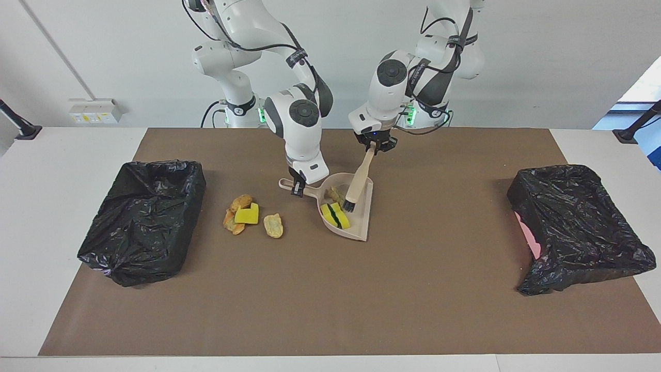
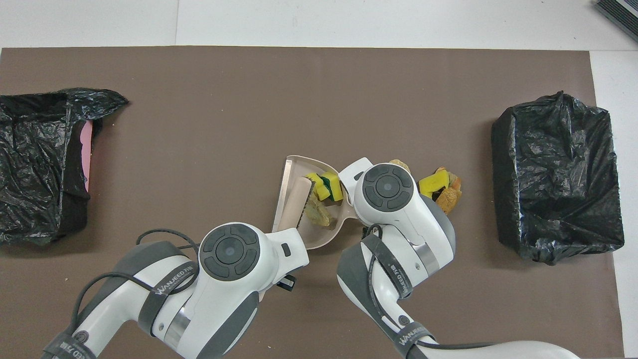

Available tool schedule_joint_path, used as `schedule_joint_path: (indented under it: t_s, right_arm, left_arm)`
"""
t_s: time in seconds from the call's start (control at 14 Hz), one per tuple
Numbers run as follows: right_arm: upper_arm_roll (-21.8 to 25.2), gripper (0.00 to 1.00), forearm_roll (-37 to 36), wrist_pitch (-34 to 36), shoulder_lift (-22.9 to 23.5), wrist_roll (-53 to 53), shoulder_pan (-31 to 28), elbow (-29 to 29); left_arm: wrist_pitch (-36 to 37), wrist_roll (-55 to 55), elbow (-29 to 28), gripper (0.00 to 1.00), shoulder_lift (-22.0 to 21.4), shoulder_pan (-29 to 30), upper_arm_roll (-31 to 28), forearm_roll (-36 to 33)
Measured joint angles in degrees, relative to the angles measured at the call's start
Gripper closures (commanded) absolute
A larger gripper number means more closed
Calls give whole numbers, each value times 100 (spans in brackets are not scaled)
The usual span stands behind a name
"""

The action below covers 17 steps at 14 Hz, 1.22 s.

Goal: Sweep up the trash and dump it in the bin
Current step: 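Carry the loaded dustpan to the black bag with the right gripper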

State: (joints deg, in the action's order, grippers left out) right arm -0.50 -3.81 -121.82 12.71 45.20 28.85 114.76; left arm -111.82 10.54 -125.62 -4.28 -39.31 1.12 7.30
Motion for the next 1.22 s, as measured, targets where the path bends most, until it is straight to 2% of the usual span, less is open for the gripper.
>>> schedule_joint_path:
  t_s: [0.36,0.64,0.86,1.22]
  right_arm:
    - [2,100,0,1,1,-318,-1,12]
    - [27,100,-1,46,-17,-325,-109,-15]
    - [39,100,-23,417,-286,-277,-546,-147]
    - [69,100,-39,1633,-1295,581,-1642,-504]
  left_arm:
    - [921,762,74,100,-2,350,-124,-1]
    - [775,1477,24,100,-14,400,-69,-1]
    - [422,2565,-187,100,-109,-42,9,0]
    - [-256,4066,-629,100,-170,-1259,65,85]
